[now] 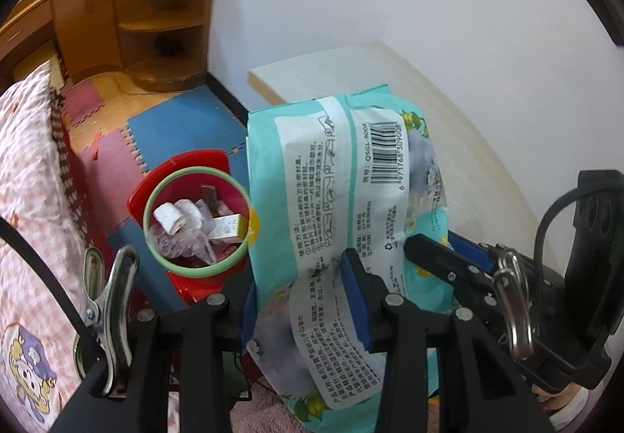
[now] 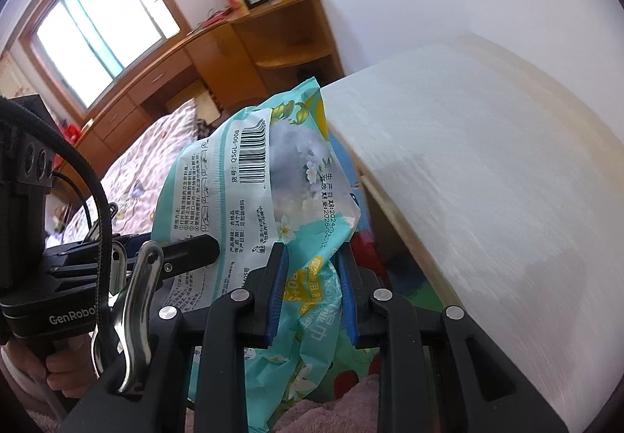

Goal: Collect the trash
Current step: 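Carry the teal package with both tools toward the red bucket, then lower the teal package with both tools into the red bucket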

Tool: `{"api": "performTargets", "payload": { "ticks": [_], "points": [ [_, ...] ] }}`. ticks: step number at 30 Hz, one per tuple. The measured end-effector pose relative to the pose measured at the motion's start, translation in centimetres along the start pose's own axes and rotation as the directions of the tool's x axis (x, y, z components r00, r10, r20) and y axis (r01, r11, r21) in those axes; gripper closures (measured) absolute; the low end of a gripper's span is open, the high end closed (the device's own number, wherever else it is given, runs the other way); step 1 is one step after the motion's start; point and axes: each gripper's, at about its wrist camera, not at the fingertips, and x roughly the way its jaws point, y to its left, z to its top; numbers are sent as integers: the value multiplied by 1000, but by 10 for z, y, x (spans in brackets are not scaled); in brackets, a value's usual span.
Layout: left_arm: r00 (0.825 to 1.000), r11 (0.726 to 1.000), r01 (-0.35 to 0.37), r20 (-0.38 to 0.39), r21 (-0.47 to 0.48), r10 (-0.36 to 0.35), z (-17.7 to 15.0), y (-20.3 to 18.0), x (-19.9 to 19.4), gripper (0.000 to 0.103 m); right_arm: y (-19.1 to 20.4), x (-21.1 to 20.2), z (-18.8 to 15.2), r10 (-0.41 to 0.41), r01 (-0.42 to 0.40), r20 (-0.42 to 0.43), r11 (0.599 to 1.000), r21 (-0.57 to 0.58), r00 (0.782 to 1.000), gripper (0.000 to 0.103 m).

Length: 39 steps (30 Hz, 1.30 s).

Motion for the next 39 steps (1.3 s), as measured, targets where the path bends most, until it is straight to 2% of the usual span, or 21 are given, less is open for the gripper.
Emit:
{"api": "performTargets", "payload": {
  "ticks": [10,16,18,24,33,39],
  "points": [
    [997,990,-72,20,-122,75,-8,-16,-9,62,4,27,27,74,-80,-58,992,-102,996,76],
    [994,978,-101,26,-183,108,-8,-19,-29,62,-4,39,40,113,-124,-83,982,-140,990,76],
    [993,975,-109,27,-195,117,1,-8,-45,62,-5,47,46,123,-137,-94,979,-152,988,76],
    [989,964,-138,19,-225,146,5,-8,-50,62,-1,67,53,138,-159,-125,972,-173,982,76],
    [988,953,-153,-11,-260,156,14,6,-41,62,11,91,60,134,-161,-162,972,-170,978,76],
    [991,953,-136,-40,-270,130,26,27,-22,62,22,116,61,97,-127,-180,978,-165,979,76]
  ]
}}
